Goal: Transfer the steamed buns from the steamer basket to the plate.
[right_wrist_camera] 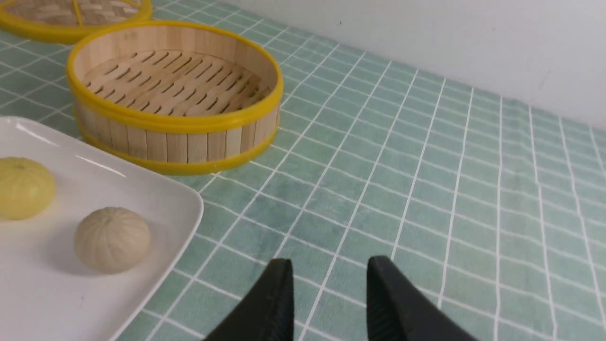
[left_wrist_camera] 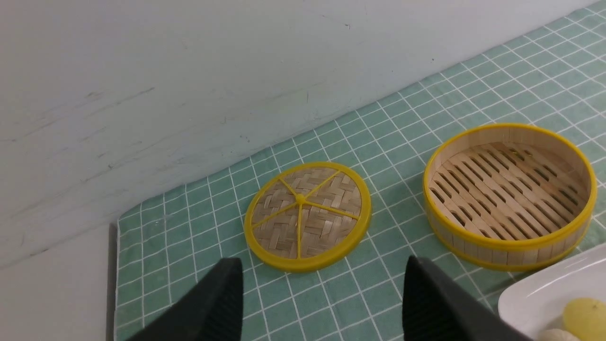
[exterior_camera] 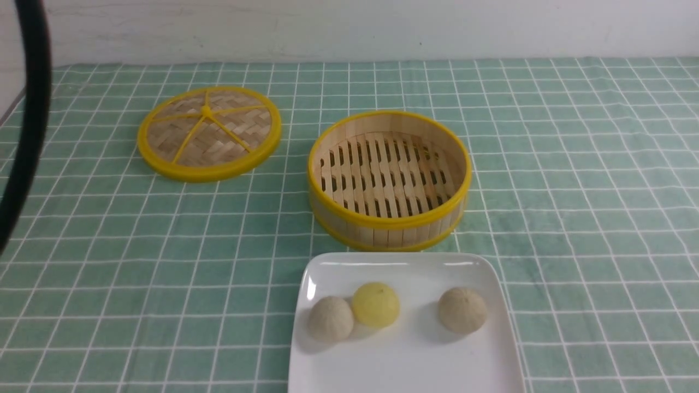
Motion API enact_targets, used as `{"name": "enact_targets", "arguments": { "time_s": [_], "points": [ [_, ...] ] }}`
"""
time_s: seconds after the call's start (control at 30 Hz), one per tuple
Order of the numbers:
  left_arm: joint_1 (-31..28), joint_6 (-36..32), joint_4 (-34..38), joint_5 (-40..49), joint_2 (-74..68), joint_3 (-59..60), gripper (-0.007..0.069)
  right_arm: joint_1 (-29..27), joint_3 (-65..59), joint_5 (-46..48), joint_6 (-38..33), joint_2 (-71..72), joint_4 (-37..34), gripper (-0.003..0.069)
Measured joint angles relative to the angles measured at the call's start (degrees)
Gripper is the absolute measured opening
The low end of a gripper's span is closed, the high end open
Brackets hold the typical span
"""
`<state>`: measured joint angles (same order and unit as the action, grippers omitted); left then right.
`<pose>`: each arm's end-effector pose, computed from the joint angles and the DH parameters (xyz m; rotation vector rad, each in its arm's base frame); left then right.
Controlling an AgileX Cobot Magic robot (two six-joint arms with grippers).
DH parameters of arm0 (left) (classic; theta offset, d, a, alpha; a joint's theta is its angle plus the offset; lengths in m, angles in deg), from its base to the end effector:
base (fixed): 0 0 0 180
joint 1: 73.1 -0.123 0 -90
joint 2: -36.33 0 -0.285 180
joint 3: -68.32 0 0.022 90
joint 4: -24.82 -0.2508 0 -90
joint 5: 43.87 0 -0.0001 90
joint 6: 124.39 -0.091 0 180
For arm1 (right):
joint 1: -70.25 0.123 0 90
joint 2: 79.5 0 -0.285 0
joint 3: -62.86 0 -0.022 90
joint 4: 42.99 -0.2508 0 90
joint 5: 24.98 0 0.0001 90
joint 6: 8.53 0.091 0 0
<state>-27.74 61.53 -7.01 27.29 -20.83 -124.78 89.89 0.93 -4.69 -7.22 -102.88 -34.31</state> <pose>0.0864 -0.0229 0.5281 0.4992 1.8377 0.0407 0.0714 0.0204 0.2543 -0.3857 1.7995 0.1084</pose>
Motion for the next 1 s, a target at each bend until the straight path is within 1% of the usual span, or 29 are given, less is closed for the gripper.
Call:
{"name": "enact_targets", "arguments": {
  "time_s": [0.2,0.33,0.57,1.0],
  "points": [
    [0.00,0.81,0.00,0.00,0.00,0.00,0.0438,0.00,-4.37,1.60,6.68,0.00,2.96,0.0244],
    [0.00,0.92,0.00,0.00,0.00,0.00,0.0421,0.00,-4.79,1.86,8.96,0.00,3.45,0.0244],
    [0.00,3.28,0.00,0.00,0.00,0.00,0.0404,0.00,-4.84,6.81,9.43,0.00,3.57,0.0244],
    [0.00,3.87,0.00,0.00,0.00,0.00,0.0400,0.00,-4.84,7.25,9.48,0.00,3.35,0.0244]
  ]
}}
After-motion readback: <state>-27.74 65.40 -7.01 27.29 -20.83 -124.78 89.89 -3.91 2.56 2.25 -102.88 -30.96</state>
